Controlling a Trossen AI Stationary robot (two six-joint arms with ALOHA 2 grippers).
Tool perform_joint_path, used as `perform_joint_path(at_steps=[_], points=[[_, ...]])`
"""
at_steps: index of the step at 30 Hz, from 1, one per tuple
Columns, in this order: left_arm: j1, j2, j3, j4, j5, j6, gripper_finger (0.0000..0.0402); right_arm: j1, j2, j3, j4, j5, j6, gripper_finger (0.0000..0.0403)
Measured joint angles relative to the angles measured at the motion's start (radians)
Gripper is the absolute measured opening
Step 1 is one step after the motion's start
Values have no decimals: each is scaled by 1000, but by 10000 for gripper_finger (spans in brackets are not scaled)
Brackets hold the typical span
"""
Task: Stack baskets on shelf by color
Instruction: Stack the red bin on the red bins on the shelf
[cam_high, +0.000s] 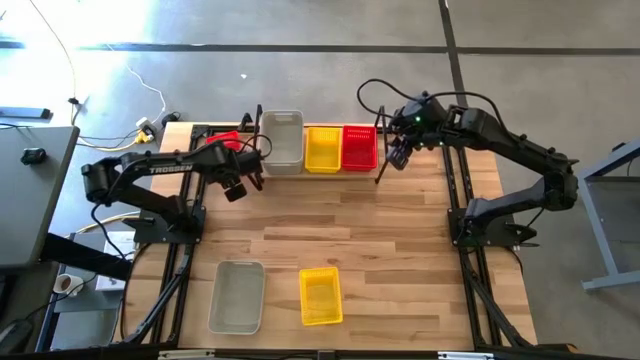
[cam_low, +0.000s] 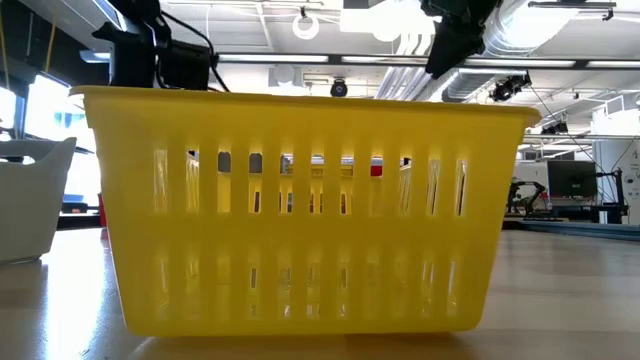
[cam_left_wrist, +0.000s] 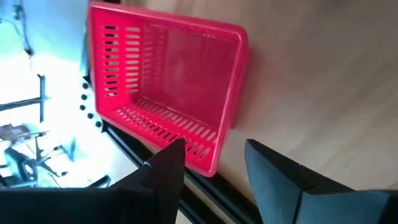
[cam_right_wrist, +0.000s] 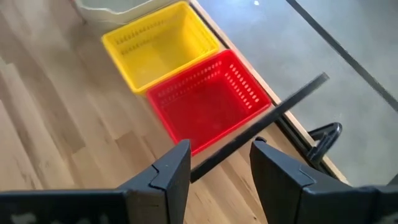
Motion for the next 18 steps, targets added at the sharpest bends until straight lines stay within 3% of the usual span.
perform_joint_path(at_steps=[18], points=[[64, 145, -1, 39, 35, 110, 156, -74, 0, 0, -1, 38, 199, 151]])
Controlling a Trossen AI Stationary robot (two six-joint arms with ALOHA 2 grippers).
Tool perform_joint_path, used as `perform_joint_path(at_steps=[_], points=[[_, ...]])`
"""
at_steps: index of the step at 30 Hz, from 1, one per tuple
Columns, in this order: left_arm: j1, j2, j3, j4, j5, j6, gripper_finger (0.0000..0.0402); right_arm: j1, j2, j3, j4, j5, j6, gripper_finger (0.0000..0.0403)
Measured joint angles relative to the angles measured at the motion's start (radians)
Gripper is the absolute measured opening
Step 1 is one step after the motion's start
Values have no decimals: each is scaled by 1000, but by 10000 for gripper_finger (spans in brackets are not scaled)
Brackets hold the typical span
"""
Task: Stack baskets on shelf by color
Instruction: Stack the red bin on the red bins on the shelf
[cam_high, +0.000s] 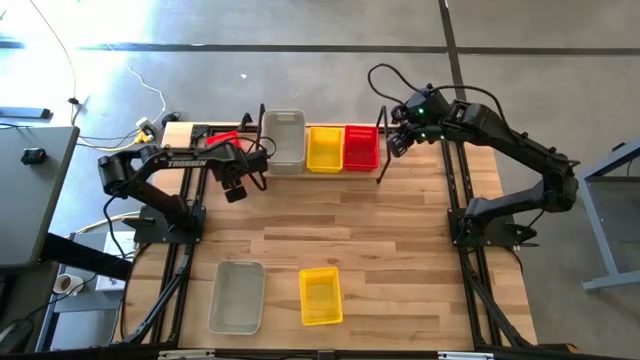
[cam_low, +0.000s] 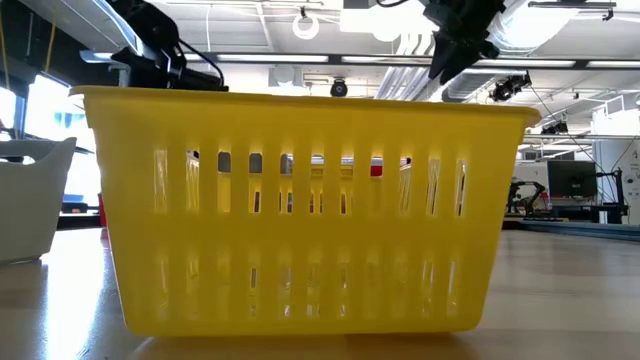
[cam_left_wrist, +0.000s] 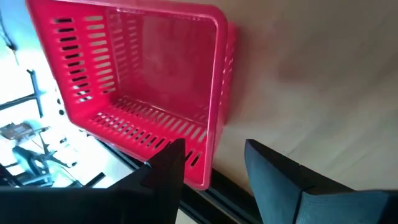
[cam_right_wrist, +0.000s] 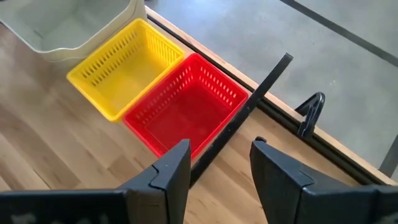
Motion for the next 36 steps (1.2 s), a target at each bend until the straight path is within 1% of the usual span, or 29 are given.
perform_joint_path(at_steps=[5, 9, 18, 23, 26, 30, 36], points=[[15, 26, 1, 3, -13, 6, 156, 0, 0, 0, 0, 0, 11, 151], [5, 16, 1, 1, -10, 6, 156, 0, 0, 0, 0, -1, 11, 151], [-3, -62, -1, 0, -7, 6, 156, 1, 0, 0, 0, -2, 12, 151], [-1, -81, 0, -93, -9, -20, 156, 1, 0, 0, -1, -11, 37, 151], [7, -87, -15, -114, -8, -43, 156, 1, 0, 0, -1, -12, 36, 151], [22, -101, -34, -96, 26, -24, 156, 1, 0, 0, -1, -13, 38, 151], [58, -163, -33, -101, 31, -19, 156, 1, 0, 0, -1, -16, 60, 151]])
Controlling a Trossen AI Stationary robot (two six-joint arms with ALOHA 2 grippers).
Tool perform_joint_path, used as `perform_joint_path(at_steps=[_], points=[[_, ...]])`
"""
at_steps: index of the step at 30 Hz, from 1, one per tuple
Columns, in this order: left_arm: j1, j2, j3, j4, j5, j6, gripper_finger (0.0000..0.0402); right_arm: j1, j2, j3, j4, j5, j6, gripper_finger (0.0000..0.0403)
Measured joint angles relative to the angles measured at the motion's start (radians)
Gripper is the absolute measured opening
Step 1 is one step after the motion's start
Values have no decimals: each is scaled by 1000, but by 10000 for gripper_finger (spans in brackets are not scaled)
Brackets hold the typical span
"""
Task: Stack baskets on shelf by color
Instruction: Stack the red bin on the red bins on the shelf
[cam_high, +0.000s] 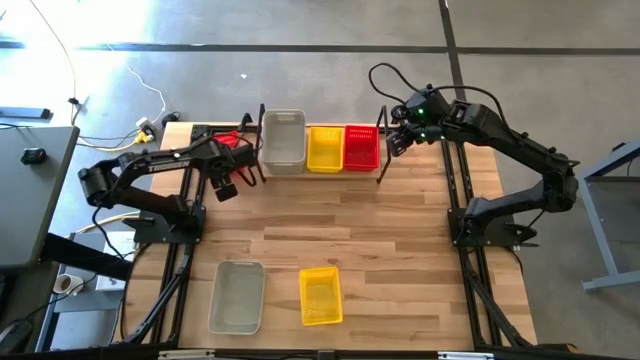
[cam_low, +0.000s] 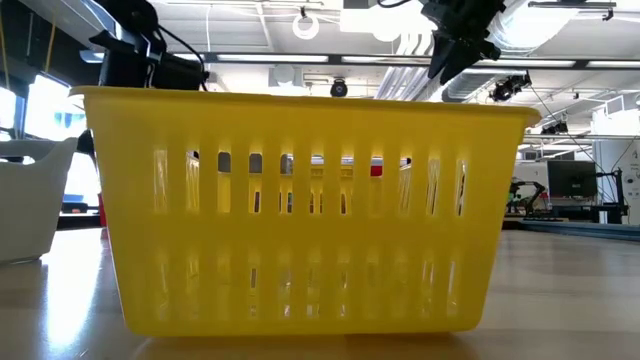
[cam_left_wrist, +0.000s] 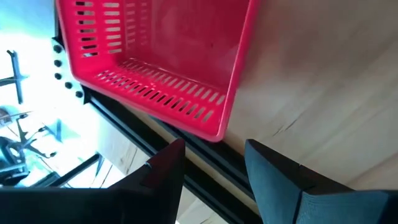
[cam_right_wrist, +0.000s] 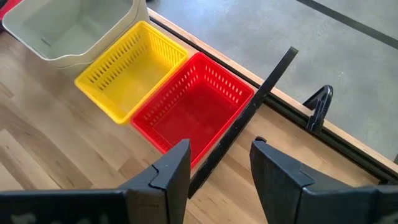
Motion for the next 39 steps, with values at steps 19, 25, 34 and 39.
perform_joint_path(at_steps=[19, 25, 34, 39], points=[[72, 76, -3, 60, 102, 78, 156, 0, 0, 0, 1, -3, 26, 151], [72, 96, 0, 93, 93, 69, 156, 0, 0, 0, 1, -3, 26, 151], [99, 97, -1, 80, 108, 78, 156, 1, 0, 0, 1, -2, 46, 151], [134, 98, -1, 82, 125, 78, 156, 19, 0, 0, 3, 7, 47, 151]])
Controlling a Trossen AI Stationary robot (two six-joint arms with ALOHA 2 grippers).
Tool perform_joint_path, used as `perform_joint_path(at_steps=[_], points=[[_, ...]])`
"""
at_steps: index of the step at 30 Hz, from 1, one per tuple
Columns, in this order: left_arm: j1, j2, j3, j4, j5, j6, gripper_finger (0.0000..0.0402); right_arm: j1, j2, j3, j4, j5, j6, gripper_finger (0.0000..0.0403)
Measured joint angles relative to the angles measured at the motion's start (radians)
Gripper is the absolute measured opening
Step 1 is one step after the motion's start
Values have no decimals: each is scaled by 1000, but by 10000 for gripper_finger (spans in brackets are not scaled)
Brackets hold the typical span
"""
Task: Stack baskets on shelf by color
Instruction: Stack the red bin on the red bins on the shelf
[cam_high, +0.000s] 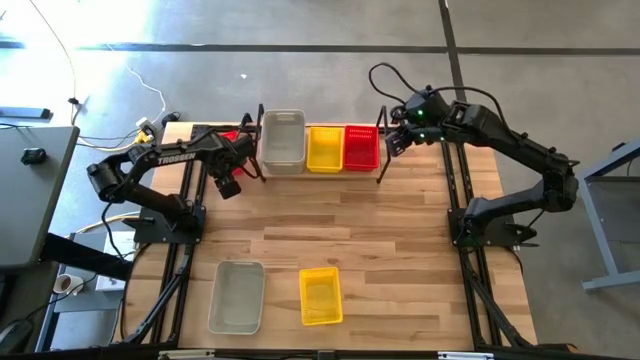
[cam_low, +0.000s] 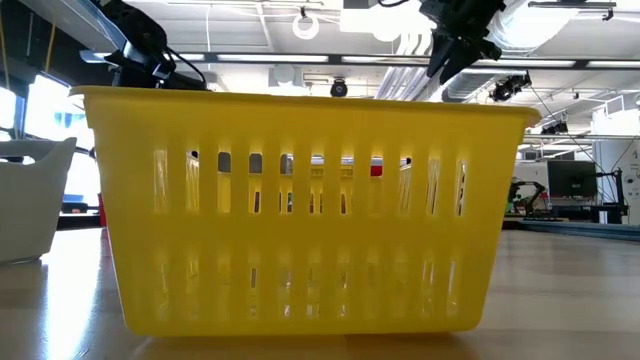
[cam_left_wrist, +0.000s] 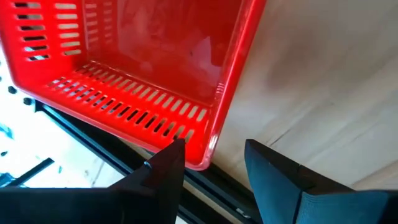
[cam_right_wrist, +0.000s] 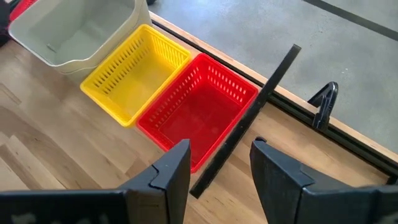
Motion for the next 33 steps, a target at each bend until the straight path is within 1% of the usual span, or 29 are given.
perform_joint_path(at_steps=[4, 7, 16, 23, 27, 33], points=[[14, 2, -3, -11, 32, 0, 153, 10, 0, 0, 7, 3, 1, 151], [17, 8, -5, -16, 46, 10, 140, 17, 0, 0, 14, 3, 1, 151], [16, 27, -5, -3, 45, 0, 80, 17, 0, 0, 26, 5, 5, 151], [16, 21, -5, 1, 10, 2, 11, 17, 0, 0, 26, 5, 5, 151], [15, -18, -3, 3, -1, 3, 11, 17, 0, 0, 26, 5, 5, 151], [15, -108, -3, -36, 2, 5, 4, 17, 0, 0, 26, 5, 5, 151]])
